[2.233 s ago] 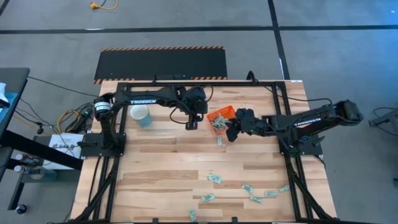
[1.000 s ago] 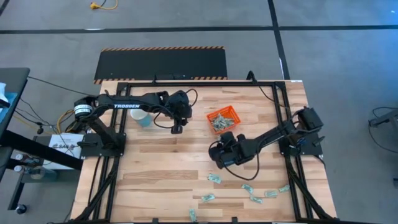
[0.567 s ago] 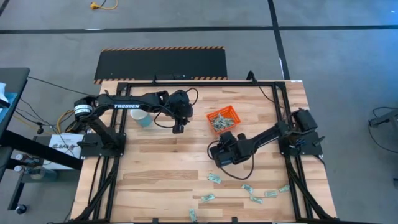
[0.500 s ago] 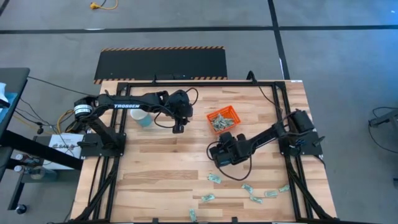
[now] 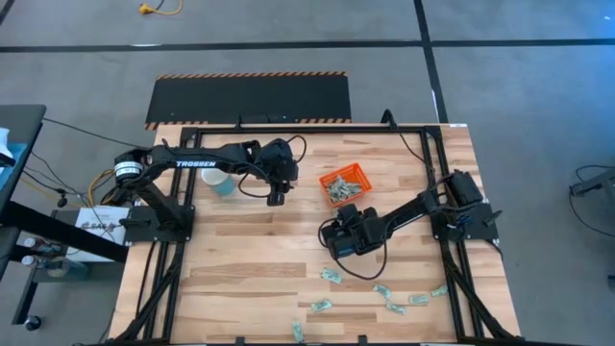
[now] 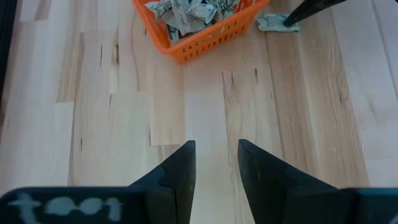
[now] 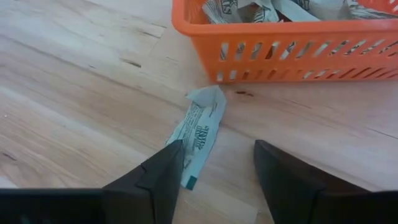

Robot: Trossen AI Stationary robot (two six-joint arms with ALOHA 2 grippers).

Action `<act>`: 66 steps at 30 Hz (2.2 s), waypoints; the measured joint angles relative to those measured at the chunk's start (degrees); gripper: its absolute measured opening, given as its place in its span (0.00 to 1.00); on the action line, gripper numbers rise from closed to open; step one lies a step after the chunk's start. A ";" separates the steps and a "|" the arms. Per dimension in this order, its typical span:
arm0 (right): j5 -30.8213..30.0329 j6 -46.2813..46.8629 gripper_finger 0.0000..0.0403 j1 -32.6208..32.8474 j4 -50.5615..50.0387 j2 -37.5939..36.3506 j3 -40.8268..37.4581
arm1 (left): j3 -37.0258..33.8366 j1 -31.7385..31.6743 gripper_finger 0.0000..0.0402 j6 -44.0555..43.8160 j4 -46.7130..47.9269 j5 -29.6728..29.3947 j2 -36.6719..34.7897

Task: Pick and place Stevia / Truvia into bins
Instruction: Put the stevia packet into the orange bin

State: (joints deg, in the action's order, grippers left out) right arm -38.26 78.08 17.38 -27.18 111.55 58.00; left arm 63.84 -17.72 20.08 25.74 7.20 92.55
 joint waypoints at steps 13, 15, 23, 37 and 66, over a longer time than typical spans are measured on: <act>-0.24 4.44 0.27 4.61 -5.77 -4.46 -0.24 | 0.01 0.02 0.27 -0.39 -0.37 -0.02 0.00; -0.64 4.28 0.27 4.71 -5.70 -4.72 -0.24 | 0.00 0.02 0.27 -0.82 -0.42 -0.02 0.00; 1.38 3.52 0.36 3.51 -4.83 -4.31 -0.24 | 0.01 0.02 0.27 -1.25 -0.44 -0.02 0.00; 2.83 4.12 0.52 1.68 -2.11 -1.64 -0.15 | 0.01 0.02 0.27 -1.88 -0.39 0.47 0.00; 1.95 -4.13 0.05 3.65 -14.43 -0.44 9.54 | 0.01 0.02 0.27 -2.34 -0.44 0.55 0.00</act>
State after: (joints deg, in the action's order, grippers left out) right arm -36.31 73.95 21.04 -41.61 111.11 67.54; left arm 63.86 -17.69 17.74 25.30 7.75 92.55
